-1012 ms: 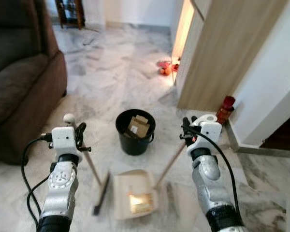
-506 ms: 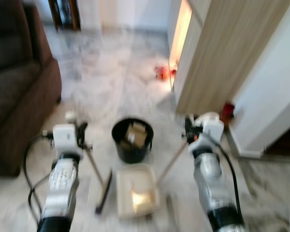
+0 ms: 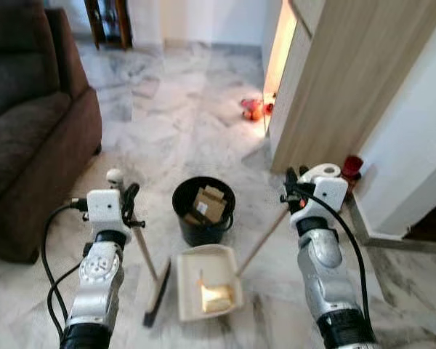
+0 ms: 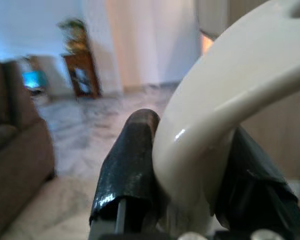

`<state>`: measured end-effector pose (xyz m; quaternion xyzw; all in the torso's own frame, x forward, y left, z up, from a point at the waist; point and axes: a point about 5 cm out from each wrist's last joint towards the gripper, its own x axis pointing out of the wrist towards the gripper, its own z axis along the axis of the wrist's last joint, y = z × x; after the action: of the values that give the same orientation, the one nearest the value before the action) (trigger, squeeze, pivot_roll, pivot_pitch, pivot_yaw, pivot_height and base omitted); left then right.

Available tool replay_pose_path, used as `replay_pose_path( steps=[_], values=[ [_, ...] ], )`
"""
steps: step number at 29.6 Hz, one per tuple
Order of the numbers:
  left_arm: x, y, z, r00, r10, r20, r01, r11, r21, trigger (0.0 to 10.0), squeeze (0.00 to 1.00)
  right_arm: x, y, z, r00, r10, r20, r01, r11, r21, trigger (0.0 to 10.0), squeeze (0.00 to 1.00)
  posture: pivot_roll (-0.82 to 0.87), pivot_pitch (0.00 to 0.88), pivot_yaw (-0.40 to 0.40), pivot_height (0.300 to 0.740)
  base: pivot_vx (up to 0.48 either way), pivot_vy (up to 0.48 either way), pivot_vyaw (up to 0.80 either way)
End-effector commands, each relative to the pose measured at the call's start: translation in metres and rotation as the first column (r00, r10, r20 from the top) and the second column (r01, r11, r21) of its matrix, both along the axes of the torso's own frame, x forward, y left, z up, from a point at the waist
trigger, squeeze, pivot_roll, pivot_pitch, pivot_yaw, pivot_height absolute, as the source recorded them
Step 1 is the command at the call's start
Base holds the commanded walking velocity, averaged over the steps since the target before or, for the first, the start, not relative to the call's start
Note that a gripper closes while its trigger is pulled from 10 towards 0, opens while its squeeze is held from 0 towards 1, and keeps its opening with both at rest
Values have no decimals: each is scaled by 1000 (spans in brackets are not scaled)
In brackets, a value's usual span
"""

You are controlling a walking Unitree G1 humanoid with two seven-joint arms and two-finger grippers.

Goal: Sweep floor

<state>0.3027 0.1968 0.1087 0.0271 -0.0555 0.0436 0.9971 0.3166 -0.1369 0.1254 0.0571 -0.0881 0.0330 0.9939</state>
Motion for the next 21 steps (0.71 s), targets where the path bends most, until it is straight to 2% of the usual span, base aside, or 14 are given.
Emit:
replay_pose_path(
  steps=[1,7,9,14,15,21],
  values=[
    [1,-1,7,999,-6,42,5,1000,16,10000,0,1,-1,22,996,4,87,-4,1000,-1,10000,0,34,0,-27,740,0,0,0],
    [0,5,7,999,15,42,-16,1000,19,10000,0,-12,-3,39,991,-4,131,1,1000,20,10000,0,37,9,-36,740,0,0,0],
    [-1,6,6,999,19,41,-20,1000,17,10000,0,-22,-5,47,990,0,143,-5,999,32,10000,0,37,10,-37,740,0,0,0],
    [-1,5,6,999,20,41,-20,1000,16,10000,0,-28,-8,55,988,1,152,-7,999,38,10000,0,35,12,-37,740,0,0,0],
    [-1,5,6,999,20,43,-21,1000,18,10000,0,-30,-12,65,986,-4,168,-2,999,37,10000,0,31,11,-37,740,0,0,0],
    [-1,5,7,998,23,56,-24,1000,19,10000,0,-27,-17,90,975,-36,218,25,998,53,10000,0,28,11,-37,740,0,0,0]
  ],
)
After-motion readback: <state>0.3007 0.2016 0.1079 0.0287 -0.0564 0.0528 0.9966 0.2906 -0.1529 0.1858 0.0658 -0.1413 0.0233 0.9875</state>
